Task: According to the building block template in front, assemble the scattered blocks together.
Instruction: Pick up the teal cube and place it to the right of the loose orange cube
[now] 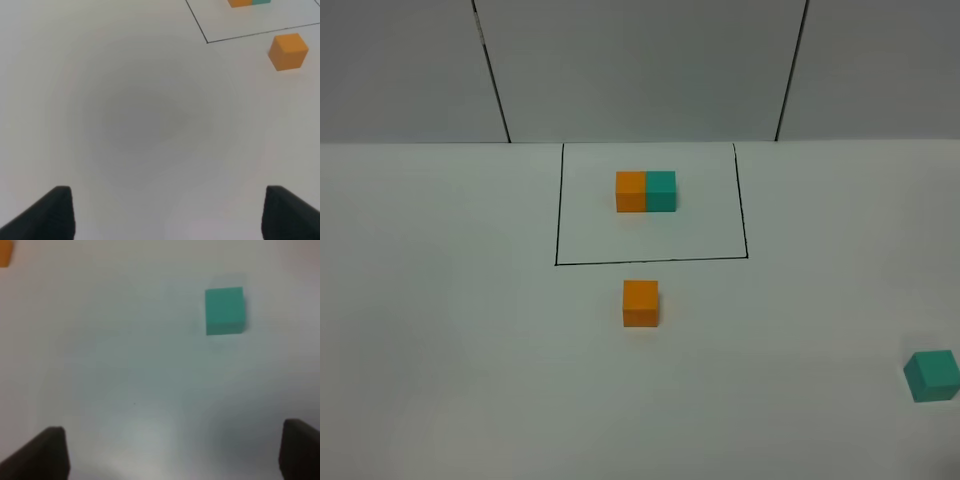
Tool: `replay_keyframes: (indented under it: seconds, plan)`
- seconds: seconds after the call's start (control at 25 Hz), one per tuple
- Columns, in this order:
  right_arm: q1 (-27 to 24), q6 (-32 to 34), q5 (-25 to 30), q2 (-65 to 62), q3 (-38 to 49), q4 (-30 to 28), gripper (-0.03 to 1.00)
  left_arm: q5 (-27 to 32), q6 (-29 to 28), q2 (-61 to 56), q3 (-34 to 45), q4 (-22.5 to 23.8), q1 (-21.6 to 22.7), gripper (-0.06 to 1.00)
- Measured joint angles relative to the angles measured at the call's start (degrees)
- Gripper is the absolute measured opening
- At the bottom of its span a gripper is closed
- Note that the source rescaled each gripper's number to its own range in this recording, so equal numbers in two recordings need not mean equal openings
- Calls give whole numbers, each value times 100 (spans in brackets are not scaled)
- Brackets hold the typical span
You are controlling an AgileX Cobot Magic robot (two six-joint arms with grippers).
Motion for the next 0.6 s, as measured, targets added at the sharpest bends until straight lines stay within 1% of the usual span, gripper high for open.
replay_keyframes:
  seconds: [0.2,0.32,0.48,0.6]
  plan:
    - [0,-279,-594,1986,-503,-39,74,0,0,0,0,5,0,74]
    - [0,-313,-974,3046,-692,-88,74,0,0,0,0,5,0,74]
    - [0,-320,-1368,4053,-801,-266,74,0,0,0,0,5,0,74]
    - [0,-320,-1627,4539,-806,-470,74,0,0,0,0,5,0,74]
